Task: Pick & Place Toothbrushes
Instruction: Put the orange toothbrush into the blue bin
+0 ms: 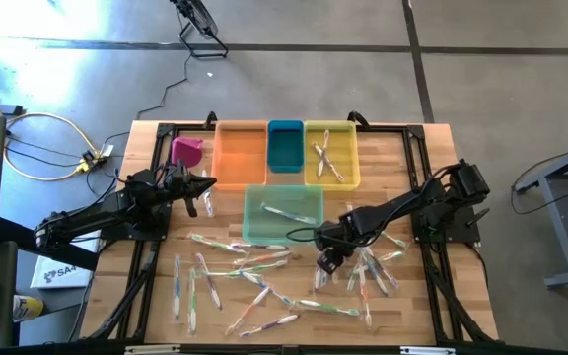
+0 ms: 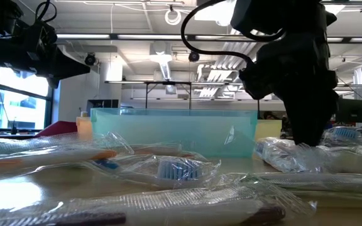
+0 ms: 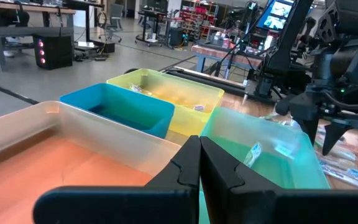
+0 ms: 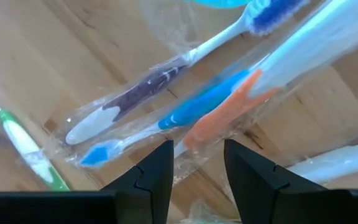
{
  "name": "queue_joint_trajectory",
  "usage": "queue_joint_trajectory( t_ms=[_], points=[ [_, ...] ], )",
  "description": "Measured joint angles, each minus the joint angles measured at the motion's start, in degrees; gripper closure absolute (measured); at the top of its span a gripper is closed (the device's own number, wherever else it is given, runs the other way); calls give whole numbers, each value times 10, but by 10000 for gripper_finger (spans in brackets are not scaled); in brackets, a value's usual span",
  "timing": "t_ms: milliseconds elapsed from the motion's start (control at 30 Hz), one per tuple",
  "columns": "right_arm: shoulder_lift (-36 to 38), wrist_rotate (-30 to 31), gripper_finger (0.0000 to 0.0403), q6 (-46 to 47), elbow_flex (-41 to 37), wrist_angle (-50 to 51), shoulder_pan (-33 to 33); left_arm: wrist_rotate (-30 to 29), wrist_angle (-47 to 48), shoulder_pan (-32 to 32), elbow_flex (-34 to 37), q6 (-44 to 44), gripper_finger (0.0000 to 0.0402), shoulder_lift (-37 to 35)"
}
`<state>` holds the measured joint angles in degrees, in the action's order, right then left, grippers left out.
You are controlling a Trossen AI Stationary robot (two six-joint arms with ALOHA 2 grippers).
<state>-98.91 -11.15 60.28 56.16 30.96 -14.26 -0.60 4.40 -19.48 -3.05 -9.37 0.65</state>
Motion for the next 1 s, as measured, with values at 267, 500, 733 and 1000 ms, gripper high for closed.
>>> queue_joint_trajectory(
  t_ms=[267,500,733,1000],
  points=[
    [0,38,268,14,0,1,0,0,0,0,0,0,402,0],
    [-8,67,273,15,0,8,0,0,0,0,0,-2,402,0],
    [-39,66,298,12,3,18,0,1,0,0,0,-2,402,0],
    [-38,67,333,10,2,21,0,3,0,0,0,-2,402,0]
  ],
)
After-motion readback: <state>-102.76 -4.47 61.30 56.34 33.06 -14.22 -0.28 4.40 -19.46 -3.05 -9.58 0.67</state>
